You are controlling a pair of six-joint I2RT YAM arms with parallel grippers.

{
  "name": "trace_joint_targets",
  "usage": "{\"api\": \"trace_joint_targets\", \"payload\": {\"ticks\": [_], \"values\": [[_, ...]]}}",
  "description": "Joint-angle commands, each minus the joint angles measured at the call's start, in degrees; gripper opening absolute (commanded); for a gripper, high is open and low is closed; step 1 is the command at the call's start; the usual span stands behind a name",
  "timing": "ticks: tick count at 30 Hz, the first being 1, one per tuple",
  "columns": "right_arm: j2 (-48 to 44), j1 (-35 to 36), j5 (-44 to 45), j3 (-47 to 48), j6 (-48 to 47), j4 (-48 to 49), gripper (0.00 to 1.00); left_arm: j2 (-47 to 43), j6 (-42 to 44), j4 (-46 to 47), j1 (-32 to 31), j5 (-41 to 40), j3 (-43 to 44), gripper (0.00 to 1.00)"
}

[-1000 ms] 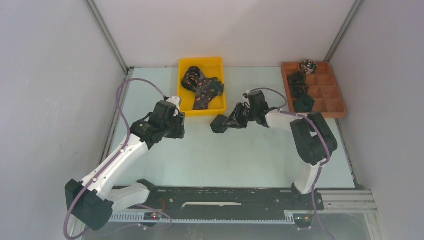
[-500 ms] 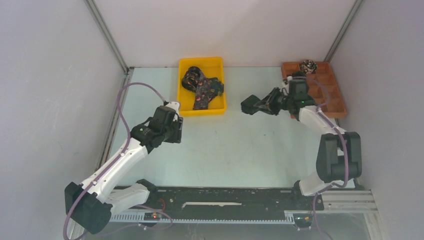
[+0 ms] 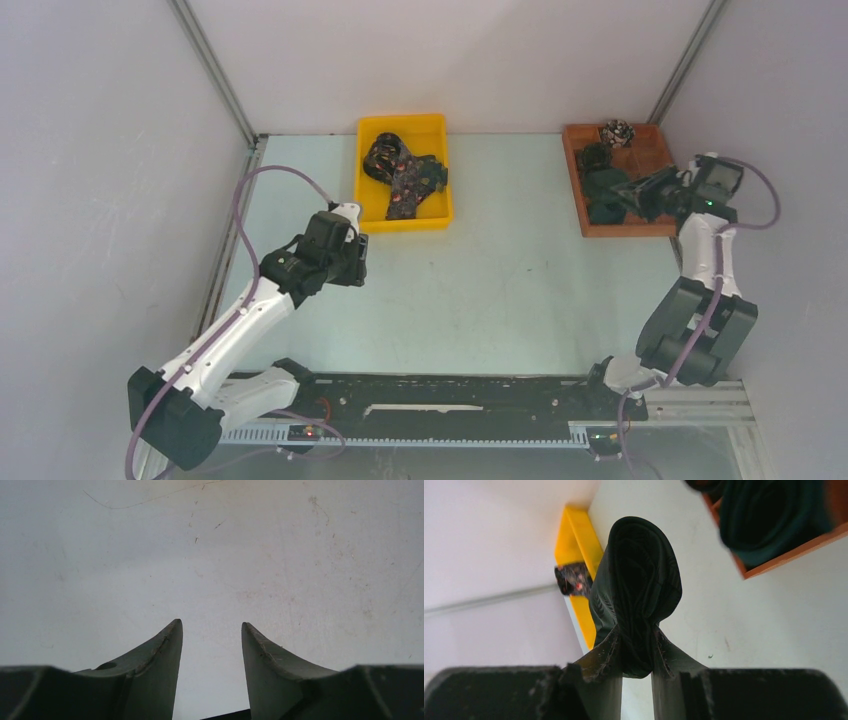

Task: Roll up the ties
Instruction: Place the tie in the storage box.

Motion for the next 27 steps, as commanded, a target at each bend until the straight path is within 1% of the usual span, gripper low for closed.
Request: {"api": "trace_joint_targets", "payload": {"ticks": [1, 5, 9, 15, 20, 27], "values": [[1.04, -7.01, -1.15, 5.91, -2.15, -2.49, 0.2, -1.59, 1.35, 1.93, 0.28, 1.2, -0.67, 0.53], [2.37, -10.76, 3.62, 7.7, -3.41, -3.69, 0.19, -1.5, 1.5, 2.06, 0.28, 1.43, -0.58, 0.54], [3.8, -11.6, 10.67, 7.72, -4.7, -3.28, 0.18, -1.88, 1.6, 2.06, 0.28, 1.31, -0.58, 0.54], [8.07, -13.07, 11.71, 7.83, -4.6, -0.66, 0.19, -2.2, 1.77, 2.53, 0.28, 2.55, -0.71, 0.56], [10.64, -13.19, 14.73, 8.63, -6.22, -0.66, 0.19, -2.36, 1.78, 2.69, 0.28, 2.87, -0.76, 0.57], [14.09, -11.97, 19.84, 12.55, -9.49, -2.57, 0.19, -2.41, 1.79, 2.8, 0.28, 2.89, -0.84, 0.6]]}}
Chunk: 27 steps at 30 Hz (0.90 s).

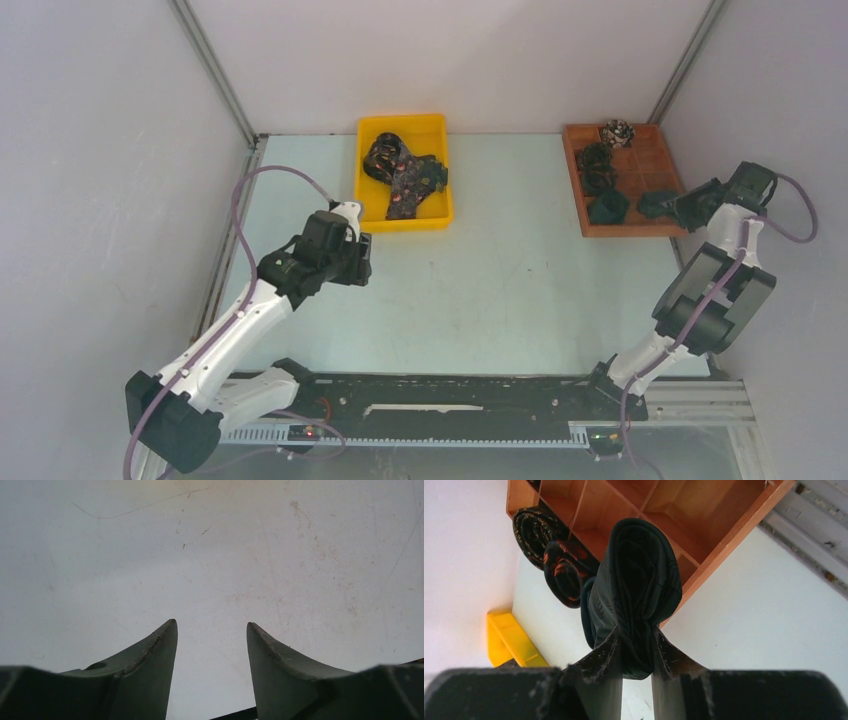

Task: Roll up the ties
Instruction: Place the tie in the storage box.

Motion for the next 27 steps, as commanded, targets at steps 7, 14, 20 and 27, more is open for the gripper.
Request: {"api": "trace_joint_targets", "payload": {"ticks": [7, 14, 20, 27], "values": [[5.23, 2.47, 7.69, 6.7, -5.3, -1.1, 0.18, -1.51, 1.32, 1.62, 0.28, 0.58, -0.82, 0.6], [8.07, 5.08, 12.67, 8.88, -6.93, -1.27, 0.18, -1.71, 1.32, 1.69, 0.28, 0.86, -1.0, 0.6], [11.05, 7.94, 17.85, 11.34, -8.31, -2.58, 0.18, -1.81, 1.32, 1.68, 0.28, 0.83, -1.0, 0.6], [14.07, 10.98, 24.13, 13.49, -9.57, -3.45, 0.17, -1.9, 1.32, 1.65, 0.28, 0.8, -1.09, 0.6]]}}
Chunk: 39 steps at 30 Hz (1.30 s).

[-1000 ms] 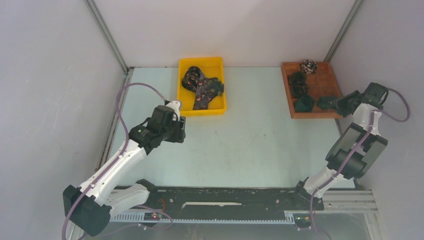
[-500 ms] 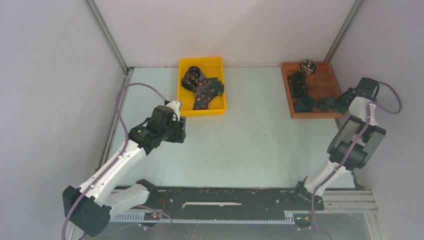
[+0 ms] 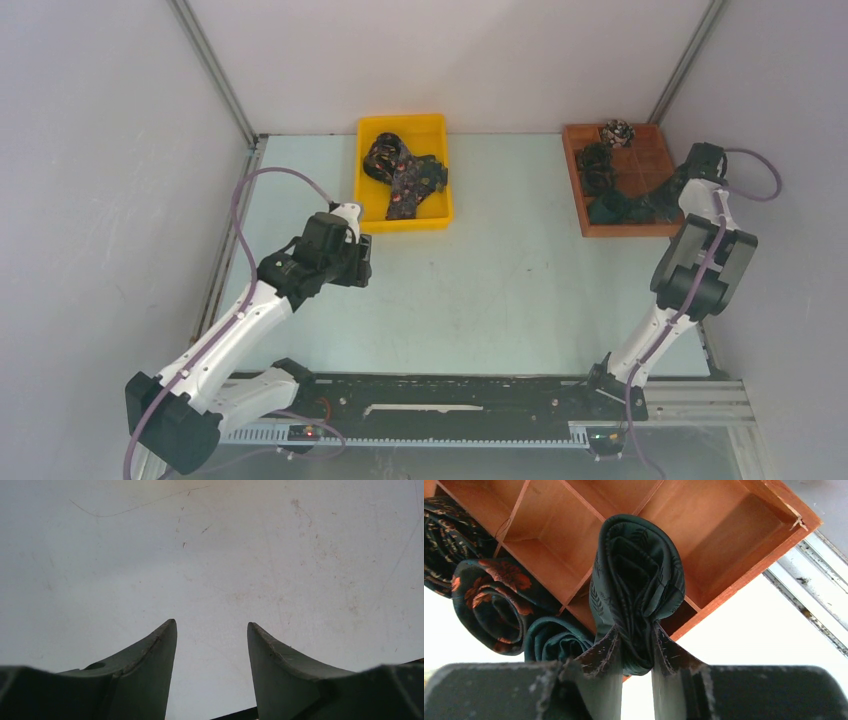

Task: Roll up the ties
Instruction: Place the tie in the storage box.

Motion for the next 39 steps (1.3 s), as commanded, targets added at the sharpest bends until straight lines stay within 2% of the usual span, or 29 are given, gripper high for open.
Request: {"api": "trace_joint_targets", "payload": {"ticks": [1, 12, 20, 27, 33, 39], "values": [[1.69, 1.6, 6.92, 3.55, -2.04, -0.32, 0.17, -1.4, 1.32, 1.35, 0.28, 0.6, -0.34, 0.6], [5.28, 7.04, 19.4, 3.88, -6.3, -2.15, 0.17, -1.57, 1.32, 1.33, 0.28, 0.51, -0.26, 0.6], [7.75, 9.73, 24.26, 4.71, -7.73, -4.49, 0.16, -1.92, 1.32, 1.35, 0.28, 0.35, -0.26, 0.6], [8.45, 12.26, 25.93, 3.86, -6.86, -7.13, 0.25, -2.39, 1.28, 1.35, 0.28, -0.25, -0.25, 0.6], [5.12, 13.97, 26.06, 0.16, -5.67, -7.71, 0.43, -2.88, 1.32, 1.35, 0.28, -0.85, -0.28, 0.6], [-0.82, 14.01, 24.25, -0.35, -5.05, -10.26, 0.55, -3.7, 1.23, 1.17, 0.28, -1.98, -0.26, 0.6]]}}
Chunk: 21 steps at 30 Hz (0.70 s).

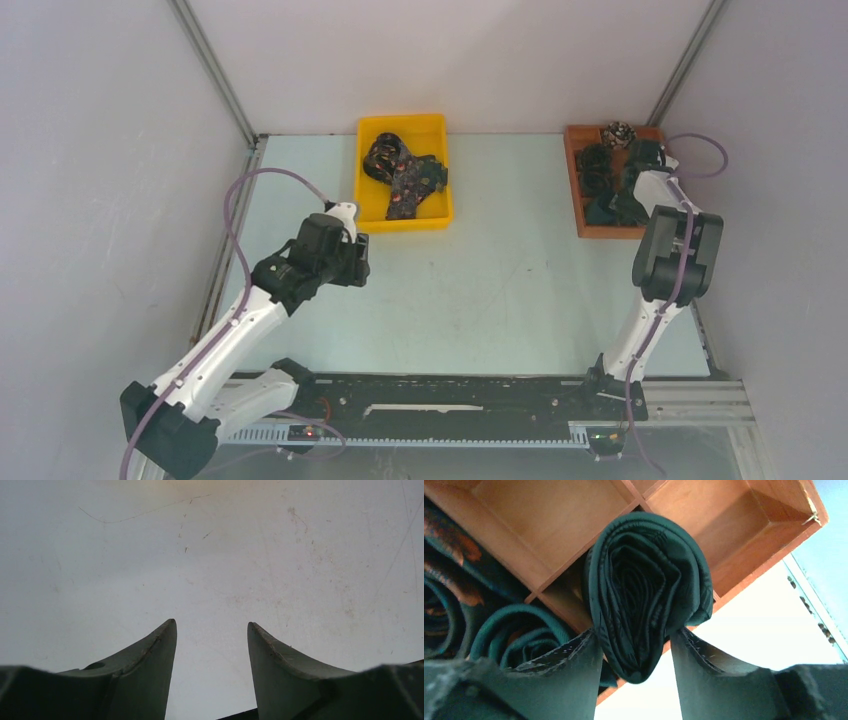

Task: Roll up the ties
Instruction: Place the tie in the storage box.

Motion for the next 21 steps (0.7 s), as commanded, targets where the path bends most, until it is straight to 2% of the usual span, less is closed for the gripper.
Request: {"api": "trace_joint_targets", "payload": {"ticks": [1, 12, 16, 21], "values": [[-6.69, 0.29, -1.03, -1.0, 1.03, -7.23, 0.56, -1.82, 1.23, 1.03, 0.28, -1.86, -0.28, 0.6], [-22.28, 1.07, -5.22, 1.17, -0.25, -12.51, 0.76, -3.16, 1.14, 0.96, 0.28, -3.23, -0.43, 0.61], [-29.21, 4.48, -7.78, 0.28, -3.15, -11.97, 0.99, -3.8, 1.06, 0.94, 0.28, -3.91, -0.47, 0.6], [-38.69, 9.03, -11.43, -4.24, -3.63, -8.01, 1.0, -4.65, 1.14, 1.06, 0.28, -5.26, -0.43, 0.61]]}}
